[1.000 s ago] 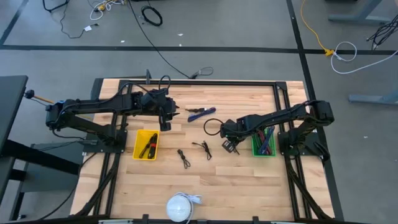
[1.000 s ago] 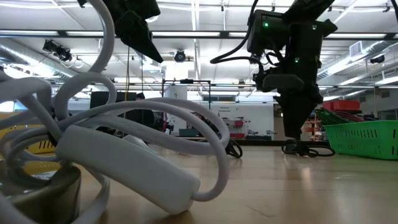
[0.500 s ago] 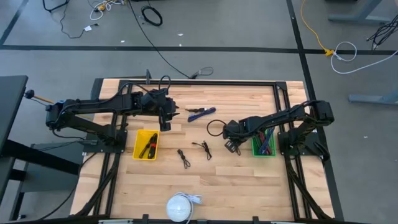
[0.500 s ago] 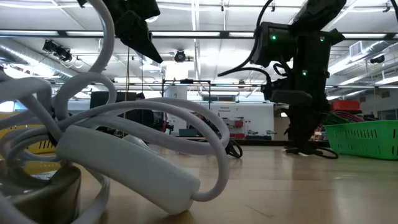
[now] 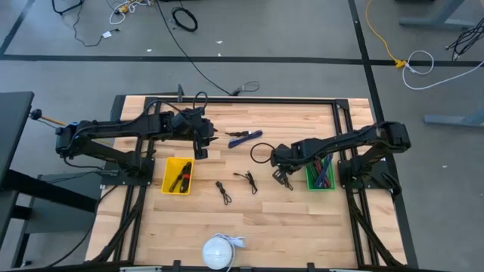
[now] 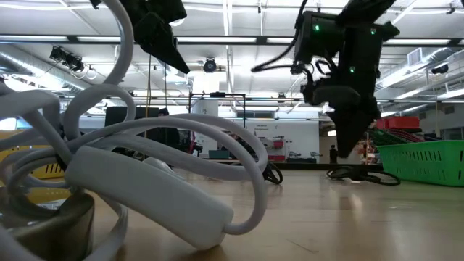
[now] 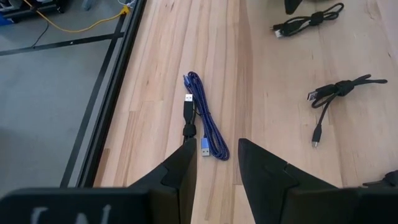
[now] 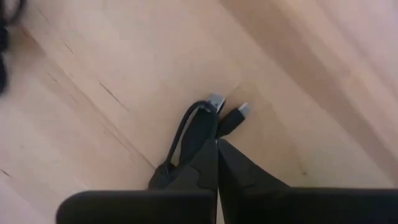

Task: Pick & Place USB Port
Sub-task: Put the black charger cable into the yellow basket

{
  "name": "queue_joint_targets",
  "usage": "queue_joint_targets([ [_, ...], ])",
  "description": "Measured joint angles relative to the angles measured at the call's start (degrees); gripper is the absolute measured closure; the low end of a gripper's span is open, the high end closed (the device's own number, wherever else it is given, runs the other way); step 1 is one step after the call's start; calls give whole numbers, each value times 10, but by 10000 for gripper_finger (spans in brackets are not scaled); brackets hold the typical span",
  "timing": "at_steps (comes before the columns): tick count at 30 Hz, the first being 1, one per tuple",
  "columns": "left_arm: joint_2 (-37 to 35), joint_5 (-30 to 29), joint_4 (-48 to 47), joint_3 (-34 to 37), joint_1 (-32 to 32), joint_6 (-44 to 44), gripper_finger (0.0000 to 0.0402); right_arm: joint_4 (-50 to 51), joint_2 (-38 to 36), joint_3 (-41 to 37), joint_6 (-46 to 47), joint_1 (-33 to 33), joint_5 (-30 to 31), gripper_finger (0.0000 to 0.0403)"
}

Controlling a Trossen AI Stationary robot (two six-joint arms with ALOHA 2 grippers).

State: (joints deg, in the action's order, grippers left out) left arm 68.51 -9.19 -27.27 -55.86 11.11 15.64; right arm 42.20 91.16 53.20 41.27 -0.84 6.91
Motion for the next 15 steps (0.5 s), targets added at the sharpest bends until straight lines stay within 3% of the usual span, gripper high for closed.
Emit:
queue_joint_targets([
  [6,0,0,0,0,0,0,280,26,-12,30,-2,0,14,402],
  [10,0,0,-1,0,0,0,280,22,-9,30,-4,-2,-52,398],
  [15,0,0,-1,0,0,0,280,25,-6,30,5,-10,-49,372],
])
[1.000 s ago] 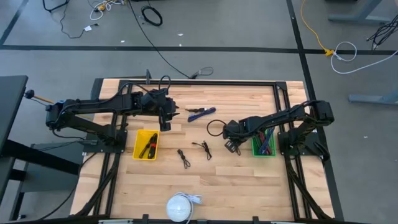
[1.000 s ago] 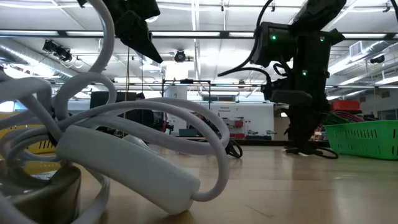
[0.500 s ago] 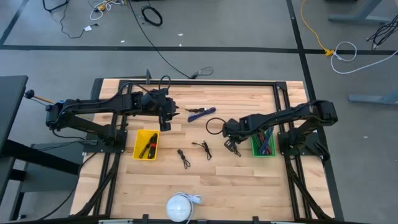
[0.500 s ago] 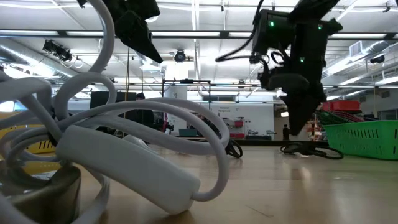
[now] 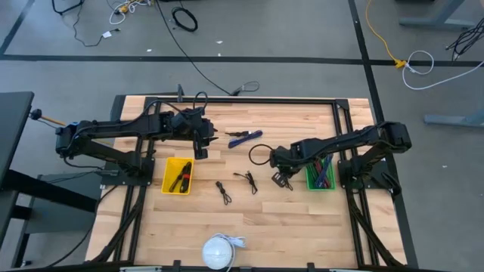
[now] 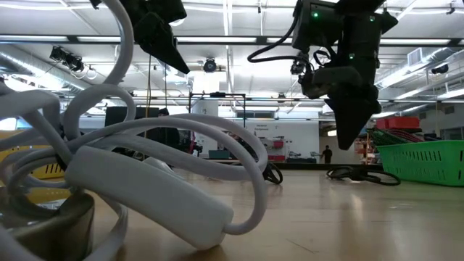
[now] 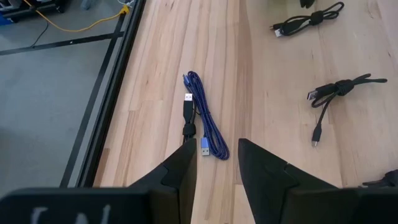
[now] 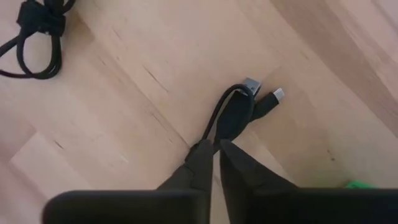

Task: Pick & Place USB Port
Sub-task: Put the black charger cable into the yellow basket

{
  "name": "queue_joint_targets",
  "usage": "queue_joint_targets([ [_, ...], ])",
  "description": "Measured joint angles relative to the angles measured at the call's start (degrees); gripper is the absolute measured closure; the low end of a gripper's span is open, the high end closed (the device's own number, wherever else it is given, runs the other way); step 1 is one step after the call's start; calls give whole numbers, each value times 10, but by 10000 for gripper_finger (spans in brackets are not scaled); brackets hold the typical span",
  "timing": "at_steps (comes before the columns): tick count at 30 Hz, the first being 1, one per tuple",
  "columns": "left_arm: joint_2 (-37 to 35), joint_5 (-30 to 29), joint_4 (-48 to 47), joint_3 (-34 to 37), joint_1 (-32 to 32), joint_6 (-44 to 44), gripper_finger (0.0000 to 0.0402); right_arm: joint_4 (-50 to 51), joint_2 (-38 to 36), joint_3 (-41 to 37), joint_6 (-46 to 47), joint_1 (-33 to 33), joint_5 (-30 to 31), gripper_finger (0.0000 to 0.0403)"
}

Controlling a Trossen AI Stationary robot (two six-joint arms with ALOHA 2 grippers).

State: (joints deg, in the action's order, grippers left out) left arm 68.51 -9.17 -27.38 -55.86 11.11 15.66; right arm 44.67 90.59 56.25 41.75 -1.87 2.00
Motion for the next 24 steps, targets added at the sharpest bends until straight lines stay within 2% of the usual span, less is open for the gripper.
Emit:
queue_joint_targets([
  [13,0,0,-2,0,0,0,280,-1,21,0,19,-1,16,251],
  [24,0,0,-5,0,0,0,280,-1,21,-1,30,-13,16,238],
])
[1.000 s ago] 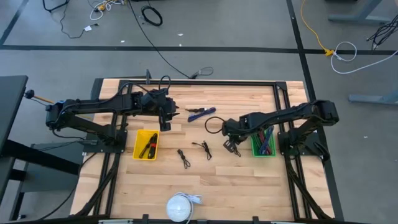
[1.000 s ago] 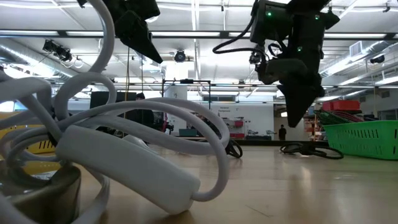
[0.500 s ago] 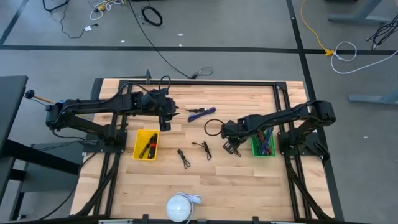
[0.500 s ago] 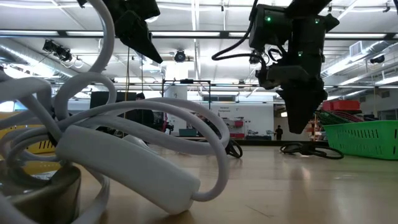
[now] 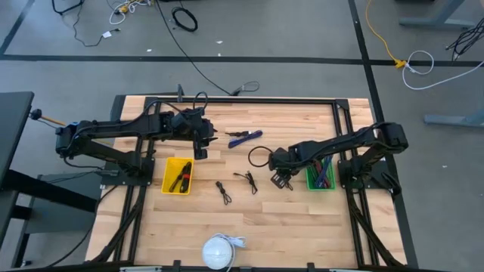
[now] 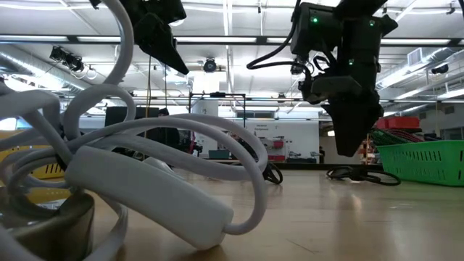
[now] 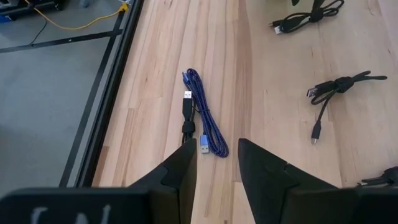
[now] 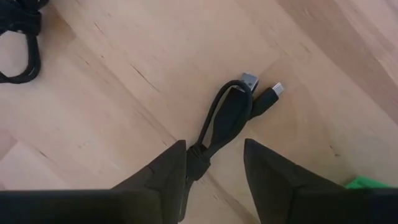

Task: Pick & Place USB Port
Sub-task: Put the black charger cable into the yellow basket

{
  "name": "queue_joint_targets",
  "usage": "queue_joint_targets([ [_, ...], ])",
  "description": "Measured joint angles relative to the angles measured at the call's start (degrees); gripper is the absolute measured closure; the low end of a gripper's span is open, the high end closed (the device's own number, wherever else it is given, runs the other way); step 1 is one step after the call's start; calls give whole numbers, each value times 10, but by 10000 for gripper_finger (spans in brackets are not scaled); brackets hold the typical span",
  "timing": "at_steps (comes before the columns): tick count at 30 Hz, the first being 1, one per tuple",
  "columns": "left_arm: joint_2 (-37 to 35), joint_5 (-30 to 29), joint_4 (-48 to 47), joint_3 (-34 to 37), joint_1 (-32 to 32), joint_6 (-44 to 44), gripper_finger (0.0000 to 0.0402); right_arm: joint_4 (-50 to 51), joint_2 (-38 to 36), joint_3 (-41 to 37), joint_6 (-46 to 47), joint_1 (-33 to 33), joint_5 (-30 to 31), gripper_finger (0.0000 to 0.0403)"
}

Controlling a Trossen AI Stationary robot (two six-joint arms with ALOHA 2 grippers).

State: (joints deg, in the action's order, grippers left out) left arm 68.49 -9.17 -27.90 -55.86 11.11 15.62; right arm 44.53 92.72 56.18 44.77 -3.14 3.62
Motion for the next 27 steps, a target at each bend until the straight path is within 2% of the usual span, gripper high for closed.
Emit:
queue_joint_targets([
  [16,0,0,-3,0,0,0,280,-20,64,-1,-12,0,4,244],
  [19,0,0,-3,0,0,0,280,-16,75,-1,-17,0,1,278],
  [23,0,0,-3,0,0,0,280,-19,79,0,-19,1,-21,375],
  [27,0,0,-3,0,0,0,280,-11,70,0,-12,0,-29,389],
])
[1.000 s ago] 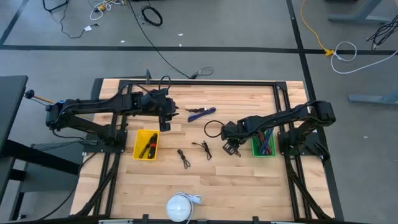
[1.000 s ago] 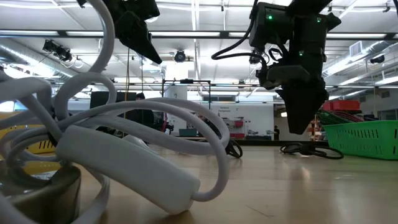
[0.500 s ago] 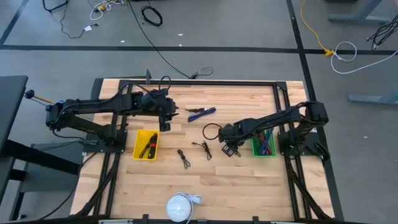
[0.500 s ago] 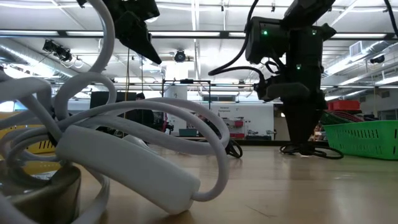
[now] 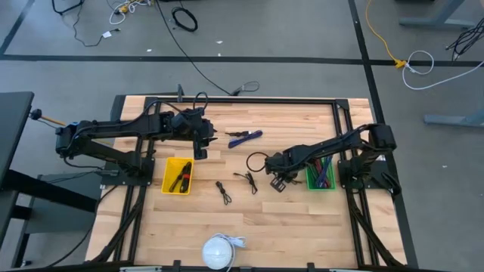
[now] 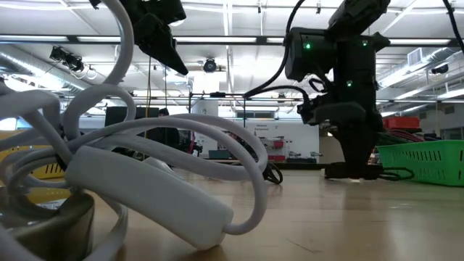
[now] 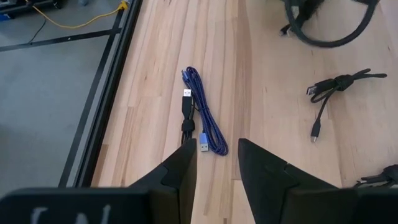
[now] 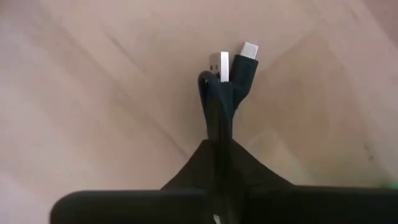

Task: Pick & Place USB Port
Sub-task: Put the black charger cable into the yellow basket

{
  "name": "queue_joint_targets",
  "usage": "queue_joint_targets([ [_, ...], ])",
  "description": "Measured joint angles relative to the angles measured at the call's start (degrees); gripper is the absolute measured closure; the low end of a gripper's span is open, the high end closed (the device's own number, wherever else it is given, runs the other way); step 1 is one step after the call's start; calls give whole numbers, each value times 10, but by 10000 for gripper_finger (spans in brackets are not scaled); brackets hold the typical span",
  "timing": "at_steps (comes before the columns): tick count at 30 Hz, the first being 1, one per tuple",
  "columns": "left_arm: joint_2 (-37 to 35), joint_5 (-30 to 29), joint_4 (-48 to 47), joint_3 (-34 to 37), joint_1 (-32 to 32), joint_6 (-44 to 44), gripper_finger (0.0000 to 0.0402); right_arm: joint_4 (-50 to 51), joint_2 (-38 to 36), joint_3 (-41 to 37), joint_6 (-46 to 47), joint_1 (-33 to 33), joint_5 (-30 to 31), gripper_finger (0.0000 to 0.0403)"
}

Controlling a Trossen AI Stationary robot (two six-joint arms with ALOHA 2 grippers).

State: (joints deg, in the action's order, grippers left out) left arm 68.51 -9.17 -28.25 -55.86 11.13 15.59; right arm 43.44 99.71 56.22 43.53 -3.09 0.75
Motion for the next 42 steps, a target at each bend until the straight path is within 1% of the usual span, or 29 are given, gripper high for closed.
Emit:
queue_joint_targets([
  [3,0,0,0,0,0,0,280,16,-9,9,0,0,-3,396],
  [13,0,0,0,0,0,-1,280,78,-50,59,-22,0,18,401],
  [16,0,0,2,0,0,-4,280,83,-75,79,-40,0,41,401],
  [18,0,3,5,0,0,-11,280,83,-93,95,-60,0,70,401],
  [22,0,43,36,0,0,-16,280,74,-138,136,-114,9,137,402],
  [25,0,72,82,0,0,-28,280,36,-172,163,-171,13,179,402],
  [27,0,86,120,0,0,-34,280,-20,-196,173,-220,14,195,402],
  [29,0,103,164,0,0,-44,280,-88,-217,174,-271,14,197,402],
  [32,0,137,240,0,0,-59,280,-193,-236,174,-342,14,178,402],
  [34,0,166,294,0,0,-64,280,-249,-238,174,-382,14,154,402],
  [36,0,189,340,0,0,-64,280,-283,-237,174,-404,14,125,402],
  [38,0,199,378,0,-1,-70,280,-316,-233,174,-422,14,109,403],
  [42,1,211,414,0,-1,-71,280,-380,-232,173,-452,14,93,403],
])
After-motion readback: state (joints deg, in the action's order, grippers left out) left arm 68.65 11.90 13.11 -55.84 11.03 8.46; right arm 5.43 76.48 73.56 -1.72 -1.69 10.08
